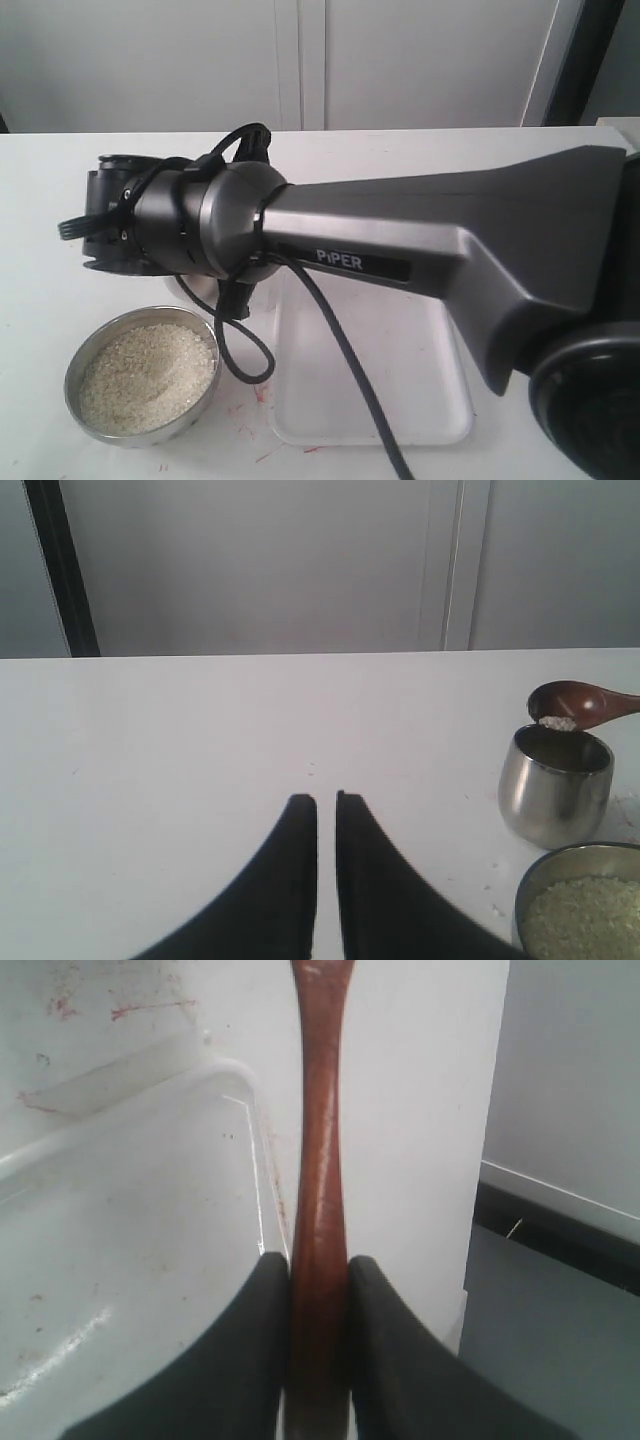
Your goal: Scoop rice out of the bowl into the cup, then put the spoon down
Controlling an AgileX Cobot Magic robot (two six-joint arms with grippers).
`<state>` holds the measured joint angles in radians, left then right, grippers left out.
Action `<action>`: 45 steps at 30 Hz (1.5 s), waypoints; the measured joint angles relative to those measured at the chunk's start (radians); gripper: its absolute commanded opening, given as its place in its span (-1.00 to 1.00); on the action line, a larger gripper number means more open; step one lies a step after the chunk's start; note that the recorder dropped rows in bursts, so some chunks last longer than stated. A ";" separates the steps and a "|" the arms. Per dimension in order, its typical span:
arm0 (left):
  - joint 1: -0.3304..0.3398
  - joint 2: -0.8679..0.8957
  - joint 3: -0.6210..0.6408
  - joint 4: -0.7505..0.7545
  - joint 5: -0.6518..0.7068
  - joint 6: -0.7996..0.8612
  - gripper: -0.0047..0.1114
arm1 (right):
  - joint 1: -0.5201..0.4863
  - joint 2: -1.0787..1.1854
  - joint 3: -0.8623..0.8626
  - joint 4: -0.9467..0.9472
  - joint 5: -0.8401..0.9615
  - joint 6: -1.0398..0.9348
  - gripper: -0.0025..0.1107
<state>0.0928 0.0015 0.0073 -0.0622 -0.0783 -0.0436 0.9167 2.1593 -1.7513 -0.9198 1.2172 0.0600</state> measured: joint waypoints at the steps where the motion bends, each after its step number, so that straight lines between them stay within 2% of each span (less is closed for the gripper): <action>1: 0.000 0.000 0.000 0.000 0.000 0.000 -0.67 | 0.004 0.004 0.000 -0.005 0.000 0.000 -0.96; 8: 0.000 0.000 0.000 0.000 0.000 0.000 -0.67 | 0.031 0.016 0.000 -0.046 0.000 0.000 -0.96; 31: 0.000 0.000 0.000 0.000 0.000 0.000 -0.67 | 0.031 -0.008 0.000 -0.039 0.000 0.008 -0.96; 45: 0.000 0.000 0.000 0.000 0.000 0.000 -0.67 | 0.031 -0.046 0.109 -0.092 0.000 0.097 -0.96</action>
<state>0.0928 0.0015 0.0073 -0.0622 -0.0783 -0.0436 0.9480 2.1134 -1.6427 -1.0123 1.2172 0.1571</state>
